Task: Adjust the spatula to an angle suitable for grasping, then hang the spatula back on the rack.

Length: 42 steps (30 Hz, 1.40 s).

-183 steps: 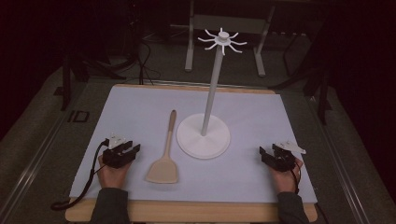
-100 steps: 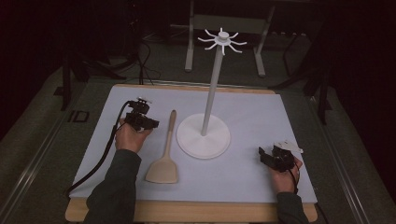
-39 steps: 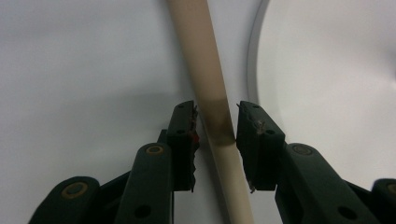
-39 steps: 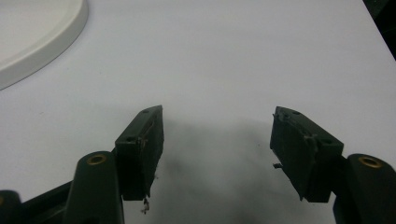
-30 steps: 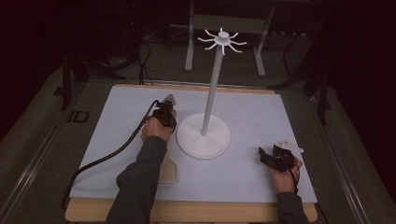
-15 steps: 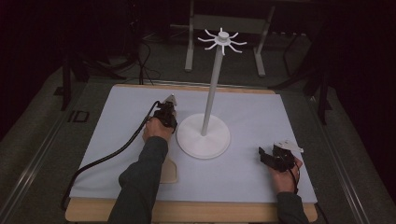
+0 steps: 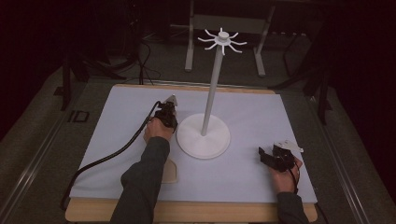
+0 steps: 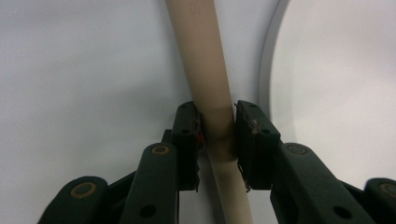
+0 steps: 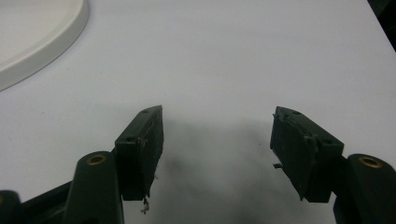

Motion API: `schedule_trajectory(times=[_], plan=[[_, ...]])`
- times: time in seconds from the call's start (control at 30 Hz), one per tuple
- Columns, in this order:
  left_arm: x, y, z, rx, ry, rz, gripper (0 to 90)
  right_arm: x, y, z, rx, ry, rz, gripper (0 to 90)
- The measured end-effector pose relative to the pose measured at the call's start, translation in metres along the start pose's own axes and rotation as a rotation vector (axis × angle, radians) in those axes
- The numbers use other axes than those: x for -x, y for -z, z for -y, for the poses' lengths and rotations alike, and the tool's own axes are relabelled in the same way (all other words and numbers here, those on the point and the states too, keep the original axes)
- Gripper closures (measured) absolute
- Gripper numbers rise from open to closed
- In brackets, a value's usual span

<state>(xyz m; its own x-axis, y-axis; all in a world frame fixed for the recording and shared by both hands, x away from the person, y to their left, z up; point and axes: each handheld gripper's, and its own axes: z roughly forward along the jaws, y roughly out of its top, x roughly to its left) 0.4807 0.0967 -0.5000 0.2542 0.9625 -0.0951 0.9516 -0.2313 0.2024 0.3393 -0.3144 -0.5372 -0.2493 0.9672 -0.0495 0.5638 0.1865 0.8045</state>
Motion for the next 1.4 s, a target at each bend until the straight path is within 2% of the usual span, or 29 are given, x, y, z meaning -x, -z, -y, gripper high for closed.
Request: schedule_trajectory(times=[0.43,0.77,1.27,1.3,1.37,1.4], plan=[[-0.001,0.007,0.001,0.023,-0.009,0.007,73.7,0.001,0.000,0.000,0.003,-0.004,-0.001,34.3],[-0.005,0.027,0.004,0.088,-0.022,0.023,75.0,0.000,0.000,0.000,0.002,-0.003,0.002,34.1],[-0.014,0.063,0.011,0.218,-0.045,0.072,75.2,0.000,0.000,0.000,0.002,-0.001,0.005,34.0],[-0.015,0.070,0.014,0.250,-0.045,0.072,75.2,0.000,0.000,0.000,0.001,0.000,0.004,34.0],[-0.015,0.074,0.015,0.264,-0.051,0.075,75.3,0.000,0.000,0.000,0.001,0.000,0.004,34.0],[-0.015,0.081,0.018,0.295,-0.060,0.082,75.3,0.000,0.000,0.000,0.001,-0.001,0.005,33.9]])
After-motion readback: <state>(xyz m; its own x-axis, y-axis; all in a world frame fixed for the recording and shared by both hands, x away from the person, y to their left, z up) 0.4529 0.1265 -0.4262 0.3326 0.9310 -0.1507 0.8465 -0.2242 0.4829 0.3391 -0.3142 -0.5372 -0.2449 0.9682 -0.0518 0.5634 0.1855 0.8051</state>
